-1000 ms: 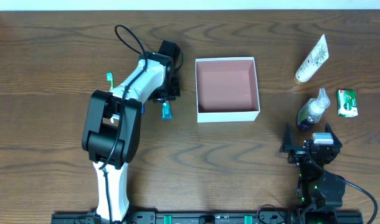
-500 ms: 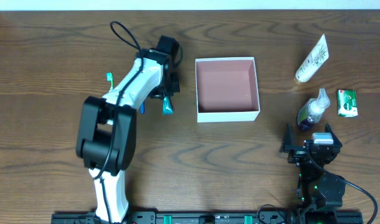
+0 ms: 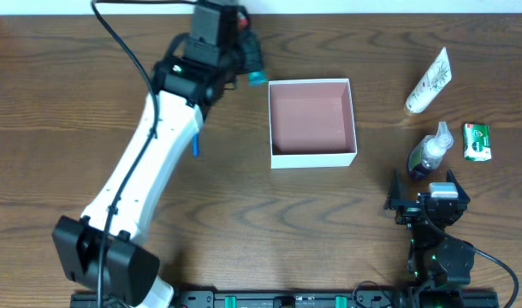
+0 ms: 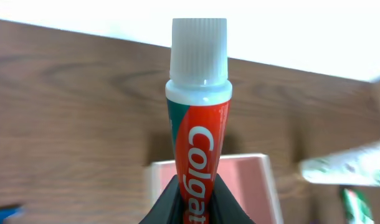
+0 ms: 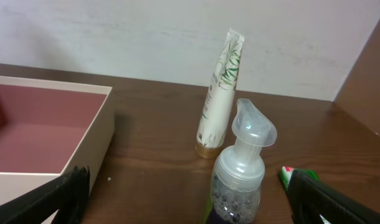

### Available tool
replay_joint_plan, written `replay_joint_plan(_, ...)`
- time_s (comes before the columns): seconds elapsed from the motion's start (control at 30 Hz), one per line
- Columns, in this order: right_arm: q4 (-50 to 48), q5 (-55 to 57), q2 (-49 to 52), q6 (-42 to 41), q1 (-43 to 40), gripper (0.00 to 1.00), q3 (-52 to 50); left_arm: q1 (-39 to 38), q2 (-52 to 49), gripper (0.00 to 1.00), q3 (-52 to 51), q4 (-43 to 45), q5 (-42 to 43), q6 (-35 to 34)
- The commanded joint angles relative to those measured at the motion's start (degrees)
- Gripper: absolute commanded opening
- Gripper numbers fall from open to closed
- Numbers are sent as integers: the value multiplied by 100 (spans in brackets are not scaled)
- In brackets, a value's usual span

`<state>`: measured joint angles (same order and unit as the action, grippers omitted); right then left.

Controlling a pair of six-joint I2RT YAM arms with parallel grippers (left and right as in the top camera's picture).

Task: Pack container
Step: 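Lift the toothpaste tube and carry it into the pink box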

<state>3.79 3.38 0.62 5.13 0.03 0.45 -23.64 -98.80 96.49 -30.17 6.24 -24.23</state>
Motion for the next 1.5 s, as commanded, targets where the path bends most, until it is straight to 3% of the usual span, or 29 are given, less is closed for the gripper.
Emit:
replay_joint_plan(0.0,22,-22,-35,74,39,99,-13,-402,-151,12,9,4,-181,-52)
replay_joint_plan(0.13,22,-22,-35,72,39,99,-13,-750,-212,11,9,-15,-1034,0)
replay_joint_plan(0.27,22,-22,-35,72,39,99,-13,-944,-358,11,9,-55,-1375,195)
replay_joint_plan(0.67,22,-20,-35,74,39,99,-13,-1084,-1176,12,7,-358,-1379,339)
replay_joint_plan(1.47,22,-22,-35,74,39,99,-13,-1355,-1757,12,-2,-905,-990,164)
